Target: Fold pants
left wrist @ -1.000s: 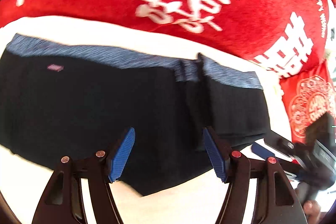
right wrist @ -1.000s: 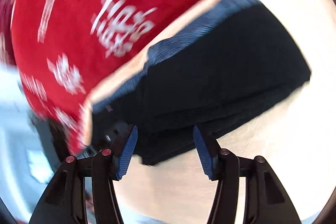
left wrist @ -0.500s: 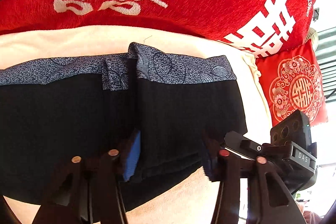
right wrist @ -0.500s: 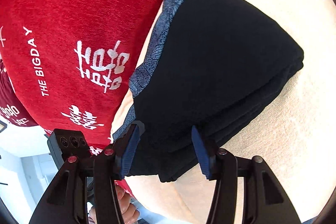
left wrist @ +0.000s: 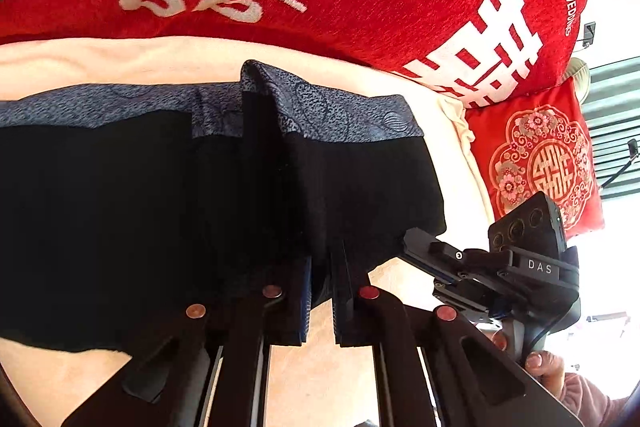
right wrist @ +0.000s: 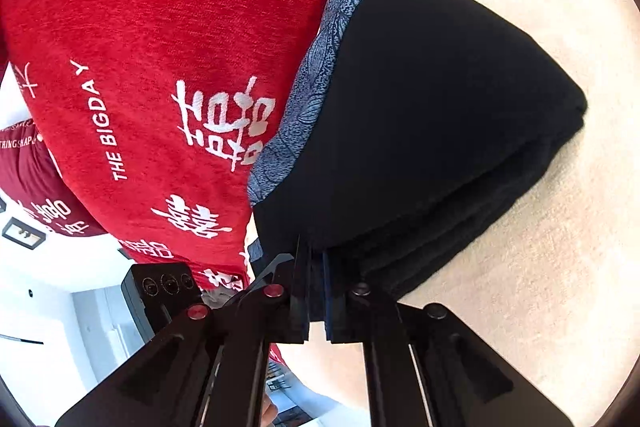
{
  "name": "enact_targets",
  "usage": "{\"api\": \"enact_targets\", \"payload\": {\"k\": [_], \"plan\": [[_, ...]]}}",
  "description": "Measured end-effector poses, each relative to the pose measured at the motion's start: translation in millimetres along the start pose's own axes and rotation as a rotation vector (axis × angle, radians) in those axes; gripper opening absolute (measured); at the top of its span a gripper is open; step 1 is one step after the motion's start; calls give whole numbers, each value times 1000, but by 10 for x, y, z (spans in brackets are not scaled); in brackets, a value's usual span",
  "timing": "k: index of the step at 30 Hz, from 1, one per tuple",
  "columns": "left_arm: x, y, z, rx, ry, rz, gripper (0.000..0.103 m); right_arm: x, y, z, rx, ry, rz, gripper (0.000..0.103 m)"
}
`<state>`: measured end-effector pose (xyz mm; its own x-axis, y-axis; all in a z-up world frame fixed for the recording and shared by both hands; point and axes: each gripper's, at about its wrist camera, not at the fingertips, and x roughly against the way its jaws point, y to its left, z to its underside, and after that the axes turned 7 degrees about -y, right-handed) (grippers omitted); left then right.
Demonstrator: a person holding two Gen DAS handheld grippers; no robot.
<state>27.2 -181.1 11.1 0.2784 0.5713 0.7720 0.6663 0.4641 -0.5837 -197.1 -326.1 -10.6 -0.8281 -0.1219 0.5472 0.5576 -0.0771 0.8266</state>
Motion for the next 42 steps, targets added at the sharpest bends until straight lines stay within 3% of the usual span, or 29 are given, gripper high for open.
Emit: {"api": "enact_targets", "payload": {"k": [6,9,12,13,16,17,20,26,29,30,32,40,42], "plan": [[-245,328,123,52,23,-73,9,-267,-228,74,26,63,115,5],[-214,223,165,4,2,-105,9,-272,-316,73,-1,66,105,4],[-158,125,206,-24,-7,-141,10,-257,-230,81,53,86,145,5],[-141,107,215,-31,-11,-153,14,-251,-194,77,72,101,156,5],[-41,70,254,-34,-30,-187,47,-271,-96,118,131,162,194,6],[-4,63,263,-34,-40,-196,51,-261,-44,143,167,176,212,6],[61,68,306,-32,-44,-245,51,-126,66,152,264,166,251,8],[129,73,431,-4,-33,-348,51,148,446,-89,441,32,330,33],[142,50,477,30,-33,-395,51,-6,598,-204,527,31,379,43],[143,38,490,42,-35,-409,51,-101,601,-225,558,51,416,48],[152,5,526,64,-38,-453,51,-274,515,-216,568,119,486,48],[141,-139,719,145,-38,-511,51,-201,536,-44,650,216,444,49],[148,-191,762,153,-46,-529,51,-176,505,19,674,263,437,58]]}}
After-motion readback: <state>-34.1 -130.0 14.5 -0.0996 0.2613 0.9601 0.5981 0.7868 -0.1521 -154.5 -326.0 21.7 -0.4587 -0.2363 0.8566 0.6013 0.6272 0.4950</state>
